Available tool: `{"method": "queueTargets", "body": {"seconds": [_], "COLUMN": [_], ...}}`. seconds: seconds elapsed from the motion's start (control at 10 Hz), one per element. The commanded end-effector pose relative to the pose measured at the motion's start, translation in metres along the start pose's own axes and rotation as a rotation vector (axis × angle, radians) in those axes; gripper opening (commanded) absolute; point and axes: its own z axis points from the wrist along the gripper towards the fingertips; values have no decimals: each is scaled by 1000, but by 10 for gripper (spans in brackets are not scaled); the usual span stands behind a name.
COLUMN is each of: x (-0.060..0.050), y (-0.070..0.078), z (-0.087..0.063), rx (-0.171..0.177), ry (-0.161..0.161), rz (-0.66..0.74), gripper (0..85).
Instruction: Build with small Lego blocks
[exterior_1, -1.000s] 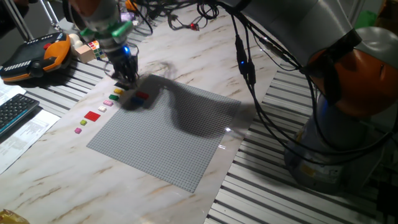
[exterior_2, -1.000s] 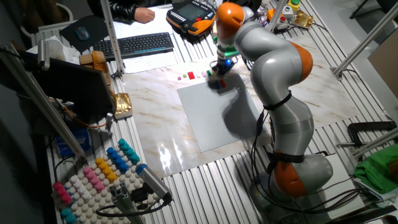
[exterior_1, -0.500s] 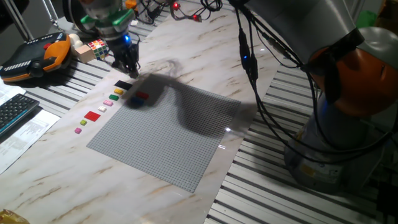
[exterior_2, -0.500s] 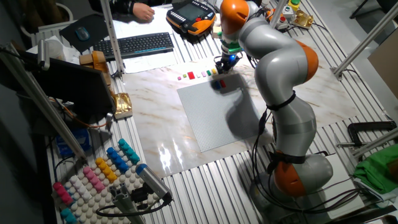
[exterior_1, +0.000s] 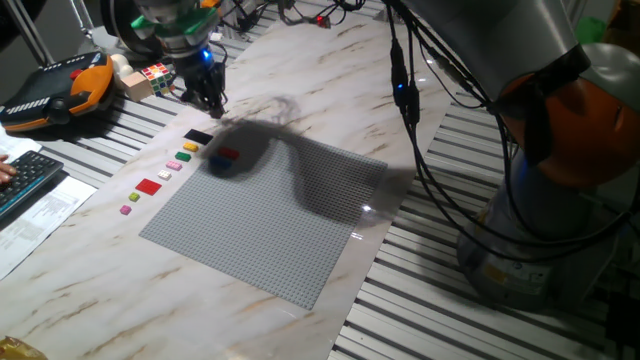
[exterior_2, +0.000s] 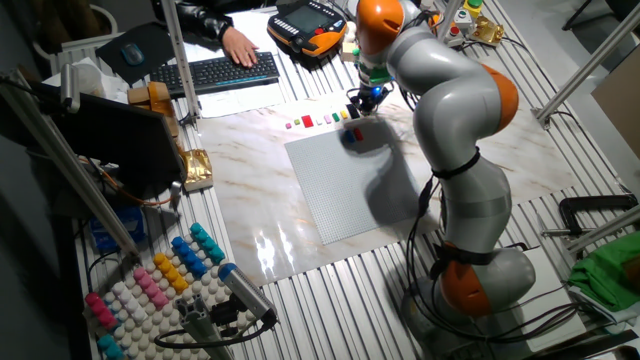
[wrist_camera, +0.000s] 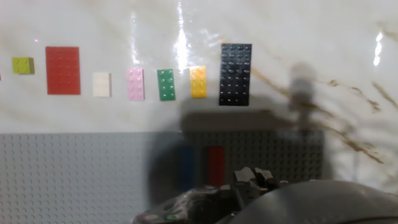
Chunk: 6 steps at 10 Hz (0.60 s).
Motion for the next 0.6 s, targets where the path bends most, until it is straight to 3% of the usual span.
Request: {"method": "queueTargets", "body": {"seconds": [0.0,0.3,0.5], "x": [2,15,16], "y": [-3,-1,0], "z": [-6,-15,-15], "rx": [4,8,-3], "ry": [4,14,20], "rz": [-4,4,4], "gripper": [7,7,7]}}
